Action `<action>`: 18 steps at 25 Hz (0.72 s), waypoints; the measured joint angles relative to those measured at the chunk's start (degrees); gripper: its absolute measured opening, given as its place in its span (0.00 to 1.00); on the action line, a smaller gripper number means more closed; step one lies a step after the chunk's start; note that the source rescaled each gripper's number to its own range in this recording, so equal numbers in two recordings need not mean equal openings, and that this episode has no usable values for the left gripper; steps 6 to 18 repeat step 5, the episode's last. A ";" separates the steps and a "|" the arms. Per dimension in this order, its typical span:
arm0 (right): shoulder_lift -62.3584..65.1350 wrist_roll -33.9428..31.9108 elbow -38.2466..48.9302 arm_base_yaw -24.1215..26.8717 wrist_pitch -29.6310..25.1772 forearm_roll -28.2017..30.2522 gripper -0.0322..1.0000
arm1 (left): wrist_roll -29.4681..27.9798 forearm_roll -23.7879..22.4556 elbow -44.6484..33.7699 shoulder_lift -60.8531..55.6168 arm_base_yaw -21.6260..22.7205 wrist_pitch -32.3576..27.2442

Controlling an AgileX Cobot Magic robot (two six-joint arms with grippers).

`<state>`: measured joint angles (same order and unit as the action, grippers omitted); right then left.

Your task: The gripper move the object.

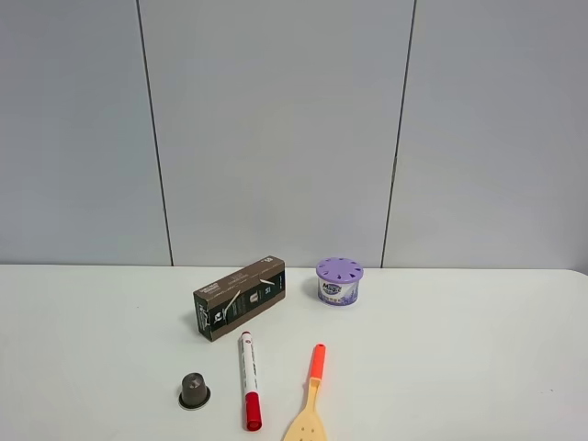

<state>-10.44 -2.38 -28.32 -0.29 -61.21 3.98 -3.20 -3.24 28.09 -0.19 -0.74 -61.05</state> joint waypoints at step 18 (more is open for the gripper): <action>0.00 0.00 0.00 0.00 0.00 0.00 1.00 | 0.00 0.00 0.00 0.00 0.00 0.00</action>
